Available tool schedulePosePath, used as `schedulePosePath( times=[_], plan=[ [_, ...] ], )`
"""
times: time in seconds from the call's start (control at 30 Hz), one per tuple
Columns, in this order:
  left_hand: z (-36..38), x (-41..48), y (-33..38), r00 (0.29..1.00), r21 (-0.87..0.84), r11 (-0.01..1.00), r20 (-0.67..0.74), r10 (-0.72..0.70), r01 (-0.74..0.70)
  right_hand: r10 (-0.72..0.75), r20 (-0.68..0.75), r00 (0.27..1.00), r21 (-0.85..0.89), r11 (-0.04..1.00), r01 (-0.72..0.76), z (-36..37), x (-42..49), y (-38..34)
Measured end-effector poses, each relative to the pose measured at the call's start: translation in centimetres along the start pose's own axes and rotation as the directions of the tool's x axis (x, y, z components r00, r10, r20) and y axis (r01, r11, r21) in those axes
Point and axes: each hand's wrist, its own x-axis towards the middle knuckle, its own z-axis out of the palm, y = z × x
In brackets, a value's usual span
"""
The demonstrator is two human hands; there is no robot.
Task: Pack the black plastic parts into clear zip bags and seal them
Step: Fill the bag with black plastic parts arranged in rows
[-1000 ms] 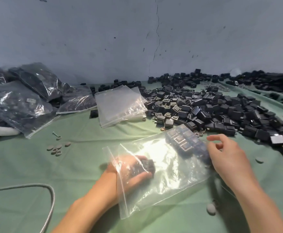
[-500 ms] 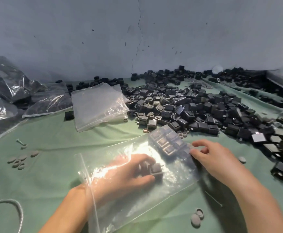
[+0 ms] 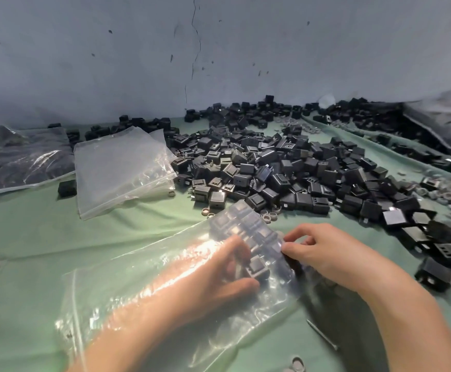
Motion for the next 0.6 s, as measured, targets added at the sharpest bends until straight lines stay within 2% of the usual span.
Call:
schedulePosePath(
  times=[0.13,0.23,0.37,0.5,0.57,0.6],
  plan=[
    [0.7,0.9,0.5,0.999,0.003,0.999,-0.029,0.041,-0.040,0.009,0.023,1.000,0.010,1.000,-0.010,-0.2,0.1,-0.1],
    [1.0,1.6,1.0,0.997,0.089,0.993,-0.013,0.076,-0.075,0.031,0.015,0.999,0.013,0.999,-0.031,-0.3,0.1,-0.3],
    [0.3,1.2,1.0,0.997,0.107,0.991,0.005,0.081,-0.081,-0.005,-0.125,0.992,0.044,0.999,0.011,-0.6,-0.1,-1.2],
    [-1.7,-0.5,0.1,0.993,0.323,0.944,-0.070,0.099,-0.072,-0.077,-0.228,0.971,0.310,0.939,0.147,-0.6,-0.2,-3.2],
    [-3.1,-2.4,-0.3,0.977,0.332,0.942,-0.183,0.114,-0.048,-0.093,-0.194,0.977,0.485,0.856,0.177,-0.2,-0.6,-4.6],
    [-3.9,-3.5,-0.7,0.959,0.309,0.950,-0.254,0.126,-0.043,-0.100,-0.153,0.983,0.599,0.782,0.172,0.1,-0.8,-5.5]
  ],
)
